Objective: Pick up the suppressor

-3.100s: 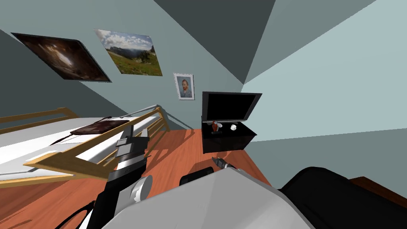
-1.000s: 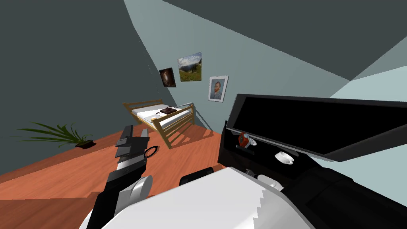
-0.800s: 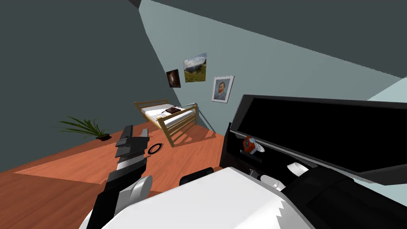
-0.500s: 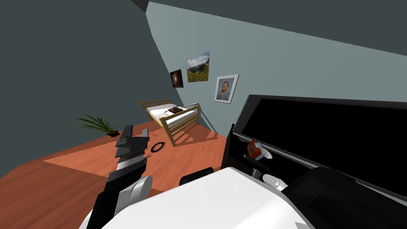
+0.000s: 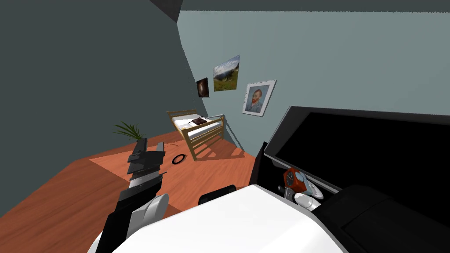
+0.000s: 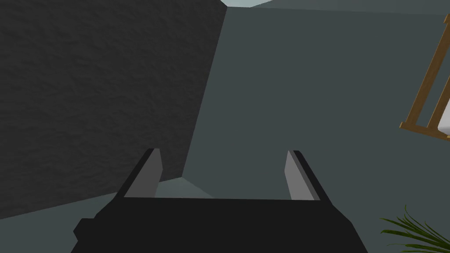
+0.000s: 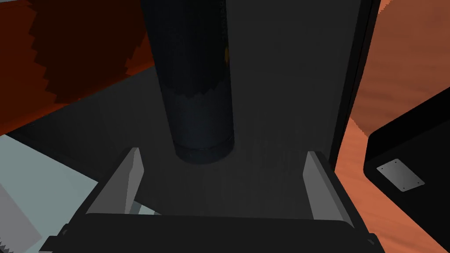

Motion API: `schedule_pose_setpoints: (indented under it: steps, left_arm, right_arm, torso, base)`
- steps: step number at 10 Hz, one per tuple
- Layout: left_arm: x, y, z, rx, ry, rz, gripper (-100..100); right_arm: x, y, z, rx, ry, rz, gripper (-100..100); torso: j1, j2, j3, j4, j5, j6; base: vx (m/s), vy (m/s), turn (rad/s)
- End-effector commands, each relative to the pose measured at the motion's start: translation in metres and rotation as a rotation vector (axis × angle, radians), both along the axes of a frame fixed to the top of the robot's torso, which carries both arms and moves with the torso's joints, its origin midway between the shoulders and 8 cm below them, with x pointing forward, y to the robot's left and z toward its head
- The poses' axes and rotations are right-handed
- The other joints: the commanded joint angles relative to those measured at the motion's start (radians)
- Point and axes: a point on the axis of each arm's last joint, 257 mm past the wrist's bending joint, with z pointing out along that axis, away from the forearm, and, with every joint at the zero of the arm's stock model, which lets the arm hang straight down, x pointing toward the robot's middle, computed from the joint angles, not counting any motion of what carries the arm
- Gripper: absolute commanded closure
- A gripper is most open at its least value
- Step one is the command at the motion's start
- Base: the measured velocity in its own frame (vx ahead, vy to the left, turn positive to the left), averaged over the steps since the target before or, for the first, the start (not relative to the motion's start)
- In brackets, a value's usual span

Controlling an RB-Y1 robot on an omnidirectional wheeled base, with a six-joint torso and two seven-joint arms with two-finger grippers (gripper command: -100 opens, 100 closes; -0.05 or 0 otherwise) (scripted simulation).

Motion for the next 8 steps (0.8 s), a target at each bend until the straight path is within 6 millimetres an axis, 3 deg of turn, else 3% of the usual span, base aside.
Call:
schedule_pose_setpoints:
  steps: [1, 2, 4, 5, 6, 7, 8]
  left_arm:
    - [0.000, 0.000, 0.000, 0.000, 0.000, 0.000, 0]
    - [0.000, 0.000, 0.000, 0.000, 0.000, 0.000, 0]
    - [0.000, 0.000, 0.000, 0.000, 0.000, 0.000, 0]
    - [0.000, 0.000, 0.000, 0.000, 0.000, 0.000, 0]
    - [0.000, 0.000, 0.000, 0.000, 0.000, 0.000, 0]
    - [0.000, 0.000, 0.000, 0.000, 0.000, 0.000, 0]
    - [0.000, 0.000, 0.000, 0.000, 0.000, 0.000, 0]
  right_arm:
    - [-0.018, -0.001, -0.003, -0.012, 0.043, 0.021, -100]
    - [-0.022, 0.002, -0.005, -0.007, 0.053, 0.026, -100]
    - [-0.018, -0.002, -0.002, -0.012, 0.043, 0.021, -100]
    - [-0.018, -0.002, -0.002, -0.012, 0.044, 0.022, 0]
    - [0.011, 0.007, -0.004, -0.009, 0.008, 0.041, -100]
    - [0.004, 0.014, -0.009, 0.003, 0.028, 0.050, -100]
    - [0.030, 0.021, -0.010, 0.002, -0.004, 0.064, -100]
  torso:
    - [0.000, 0.000, 0.000, 0.000, 0.000, 0.000]
    - [-0.003, 0.002, 0.001, 0.000, -0.001, 0.001]
    - [0.007, 0.005, 0.003, 0.001, 0.001, 0.002]
    - [0.010, 0.006, 0.003, 0.001, 0.002, 0.001]
    - [0.010, 0.006, 0.003, 0.001, 0.002, 0.001]
    - [0.010, 0.006, 0.003, 0.001, 0.002, 0.002]
    - [0.009, 0.006, 0.003, 0.001, 0.002, 0.001]
  base:
    - [0.060, -0.202, 0.264]
    - [0.015, -0.133, 0.071]
    - [0.003, -0.017, -0.017]
    - [0.000, 0.000, 0.000]
    - [0.002, -0.025, -0.168]
    - [-0.003, -0.030, -0.095]
    - [-0.014, -0.046, -0.143]
